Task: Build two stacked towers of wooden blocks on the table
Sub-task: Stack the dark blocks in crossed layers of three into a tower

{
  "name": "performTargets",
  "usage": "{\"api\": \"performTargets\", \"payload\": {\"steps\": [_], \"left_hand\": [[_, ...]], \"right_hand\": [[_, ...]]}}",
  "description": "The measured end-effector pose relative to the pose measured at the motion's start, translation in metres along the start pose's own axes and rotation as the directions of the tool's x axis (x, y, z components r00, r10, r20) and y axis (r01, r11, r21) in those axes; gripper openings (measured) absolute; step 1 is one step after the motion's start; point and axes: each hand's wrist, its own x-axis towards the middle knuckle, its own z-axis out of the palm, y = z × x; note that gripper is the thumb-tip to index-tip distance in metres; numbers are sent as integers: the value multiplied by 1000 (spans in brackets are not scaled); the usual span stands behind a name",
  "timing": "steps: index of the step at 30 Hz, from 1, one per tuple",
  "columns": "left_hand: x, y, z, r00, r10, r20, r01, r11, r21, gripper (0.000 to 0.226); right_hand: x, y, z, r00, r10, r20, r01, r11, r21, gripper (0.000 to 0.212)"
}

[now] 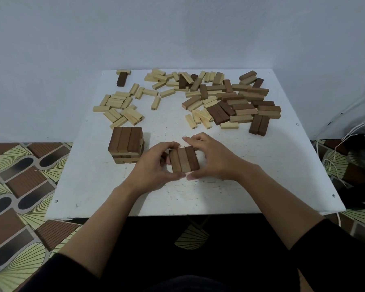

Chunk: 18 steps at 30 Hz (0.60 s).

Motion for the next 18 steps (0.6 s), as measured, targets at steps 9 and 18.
{"api": "performTargets", "payload": {"steps": [9,18], "left_hand": [[-3,6,-4,1000,-18,2,18,999,-37,78],[-25,4,3,997,-4,-78,0,999,-52,63]], "right_hand": [[-35,-2,17,912,189,-364,-146,979,141,45],[-38,-9,35,888,201,-414,-154,977,145,40]]}}
